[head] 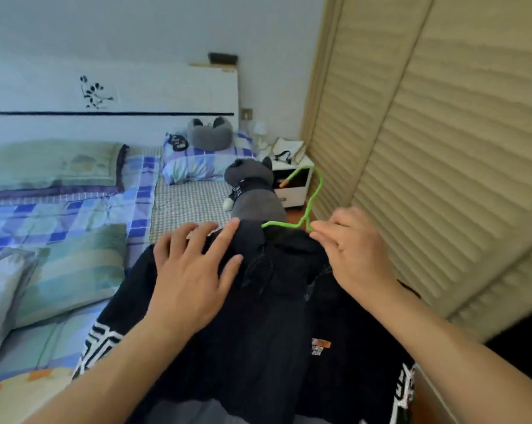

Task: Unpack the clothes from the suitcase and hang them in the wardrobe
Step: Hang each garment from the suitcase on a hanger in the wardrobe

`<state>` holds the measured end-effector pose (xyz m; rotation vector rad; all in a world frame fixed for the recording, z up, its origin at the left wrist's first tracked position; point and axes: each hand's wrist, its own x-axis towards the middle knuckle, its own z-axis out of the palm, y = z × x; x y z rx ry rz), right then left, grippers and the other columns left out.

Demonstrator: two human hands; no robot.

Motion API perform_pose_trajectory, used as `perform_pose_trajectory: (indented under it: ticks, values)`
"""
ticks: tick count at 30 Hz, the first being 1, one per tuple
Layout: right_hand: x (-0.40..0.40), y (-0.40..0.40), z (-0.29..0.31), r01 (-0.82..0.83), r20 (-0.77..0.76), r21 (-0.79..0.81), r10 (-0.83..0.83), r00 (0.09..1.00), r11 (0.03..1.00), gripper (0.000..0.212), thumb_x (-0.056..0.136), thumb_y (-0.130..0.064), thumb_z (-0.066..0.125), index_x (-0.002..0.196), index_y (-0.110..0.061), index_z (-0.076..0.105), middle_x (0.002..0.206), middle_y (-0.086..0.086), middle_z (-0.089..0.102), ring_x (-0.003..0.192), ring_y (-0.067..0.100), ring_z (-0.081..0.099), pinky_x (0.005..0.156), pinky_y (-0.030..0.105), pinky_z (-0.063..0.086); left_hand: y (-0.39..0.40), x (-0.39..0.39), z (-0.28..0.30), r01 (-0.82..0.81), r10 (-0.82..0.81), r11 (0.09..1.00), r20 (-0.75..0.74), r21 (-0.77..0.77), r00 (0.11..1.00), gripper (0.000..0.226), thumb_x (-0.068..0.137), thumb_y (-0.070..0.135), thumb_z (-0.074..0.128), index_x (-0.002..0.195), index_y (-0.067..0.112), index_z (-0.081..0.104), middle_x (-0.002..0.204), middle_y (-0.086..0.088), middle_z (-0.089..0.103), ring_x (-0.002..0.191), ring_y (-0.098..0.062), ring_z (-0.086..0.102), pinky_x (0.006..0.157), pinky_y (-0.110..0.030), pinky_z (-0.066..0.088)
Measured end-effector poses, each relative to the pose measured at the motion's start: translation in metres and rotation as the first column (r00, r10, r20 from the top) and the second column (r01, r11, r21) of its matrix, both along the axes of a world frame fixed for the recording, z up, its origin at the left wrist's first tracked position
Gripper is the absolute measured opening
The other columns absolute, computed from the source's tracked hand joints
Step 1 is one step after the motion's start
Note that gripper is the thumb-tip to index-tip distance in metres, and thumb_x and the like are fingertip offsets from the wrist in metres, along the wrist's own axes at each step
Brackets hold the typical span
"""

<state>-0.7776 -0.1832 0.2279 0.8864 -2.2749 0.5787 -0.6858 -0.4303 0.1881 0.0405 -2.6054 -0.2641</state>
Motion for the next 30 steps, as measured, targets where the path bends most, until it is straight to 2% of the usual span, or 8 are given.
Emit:
perform_pose_trajectory:
  ticks: [4, 7, 10, 14, 17, 21, 26, 30]
  values:
    - [0.085, 0.032, 0.101, 0.104, -0.043, 0.012, -0.103, 0.994, 0.994, 0.007, 0.088, -0.017, 0.075, 0.093, -0.017, 0.080, 0.071, -0.003, 0.047, 0.072, 0.017, 0.043, 0.058, 0.030, 0.038, 0.024, 0.030, 0.118, 0.410, -0.413, 0.910, 0.041, 0.064, 0.910, 0.053, 0.104, 0.057, 0.031, 0.156, 0.053, 0.020, 0.130, 0.013, 0.043, 0.102, -0.016, 0.056, 0.088, -0.039, 0.049]
    - [0.148, 0.063, 0.160, 0.238, 0.001, -0.082, -0.239, 0.971, 0.968, 0.013, 0.088, -0.019, 0.075, 0.099, -0.020, 0.080, 0.076, -0.001, 0.054, 0.075, 0.018, 0.051, 0.065, 0.035, 0.046, 0.037, 0.051, 0.192, 0.615, -0.646, 0.756, 0.103, 0.224, 0.756, 0.038, 0.096, 0.053, 0.054, 0.134, 0.051, 0.050, 0.122, 0.015, 0.037, 0.102, -0.001, 0.049, 0.102, -0.028, 0.042]
    - [0.210, 0.097, 0.212, 0.325, -0.005, -0.054, -0.326, 0.945, 0.944, 0.014, 0.091, -0.023, 0.071, 0.103, -0.023, 0.079, 0.078, -0.002, 0.057, 0.080, 0.020, 0.054, 0.072, 0.037, 0.046, 0.058, 0.074, 0.256, 0.723, -0.731, 0.682, 0.144, 0.114, 0.667, 0.014, 0.094, 0.045, 0.065, 0.097, 0.038, 0.054, 0.121, 0.013, 0.041, 0.094, 0.007, 0.048, 0.091, -0.011, 0.037]
    - [0.273, 0.155, 0.261, 0.472, 0.037, 0.088, -0.477, 0.878, 0.877, 0.022, 0.098, -0.031, 0.062, 0.093, -0.014, 0.076, 0.076, 0.000, 0.063, 0.081, 0.021, 0.055, 0.079, 0.042, 0.047, 0.090, 0.109, 0.314, 0.829, -0.820, 0.556, 0.117, -0.069, 0.560, 0.028, 0.091, 0.023, 0.074, 0.082, 0.030, 0.049, 0.130, 0.012, 0.045, 0.100, 0.017, 0.047, 0.092, -0.012, 0.038]
    - [0.315, 0.201, 0.280, 0.538, 0.085, -0.007, -0.536, 0.840, 0.843, 0.029, 0.098, -0.031, 0.062, 0.080, -0.010, 0.070, 0.073, 0.005, 0.058, 0.077, 0.018, 0.052, 0.080, 0.041, 0.046, 0.129, 0.128, 0.334, 0.789, -0.811, 0.580, -0.051, -0.203, 0.583, 0.017, 0.094, 0.029, 0.068, 0.094, 0.034, 0.052, 0.133, 0.014, 0.043, 0.109, -0.010, 0.054, 0.090, -0.045, 0.052]
    - [0.358, 0.243, 0.296, 0.560, 0.036, -0.143, -0.561, 0.827, 0.816, 0.021, 0.097, -0.024, 0.062, 0.093, -0.009, 0.077, 0.080, 0.005, 0.056, 0.082, 0.019, 0.055, 0.080, 0.035, 0.046, 0.212, 0.173, 0.347, 0.783, -0.796, 0.603, -0.042, -0.155, 0.604, 0.047, 0.095, 0.058, 0.053, 0.138, 0.043, 0.043, 0.146, 0.013, 0.037, 0.131, -0.014, 0.041, 0.103, -0.044, 0.047]
    - [0.393, 0.309, 0.307, 0.616, 0.038, -0.275, -0.632, 0.774, 0.738, 0.018, 0.097, -0.026, 0.064, 0.106, -0.018, 0.078, 0.089, -0.009, 0.057, 0.089, 0.008, 0.056, 0.081, 0.015, 0.041, 0.324, 0.209, 0.346, 0.750, -0.760, 0.646, -0.026, -0.145, 0.650, 0.036, 0.106, 0.052, 0.036, 0.079, 0.030, 0.046, 0.077, 0.007, 0.055, 0.073, -0.021, 0.056, 0.062, -0.036, 0.044]
    - [0.430, 0.344, 0.274, 0.830, -0.174, -0.256, -0.869, 0.464, 0.495, 0.022, 0.100, -0.038, 0.053, 0.106, -0.022, 0.066, 0.103, -0.006, 0.053, 0.100, 0.017, 0.045, 0.082, 0.026, 0.034, 0.404, 0.209, 0.318, 0.755, -0.754, 0.656, 0.039, -0.009, 0.656, 0.039, 0.107, 0.046, 0.040, 0.073, 0.029, 0.047, 0.078, 0.001, 0.058, 0.076, -0.025, 0.058, 0.065, -0.039, 0.047]
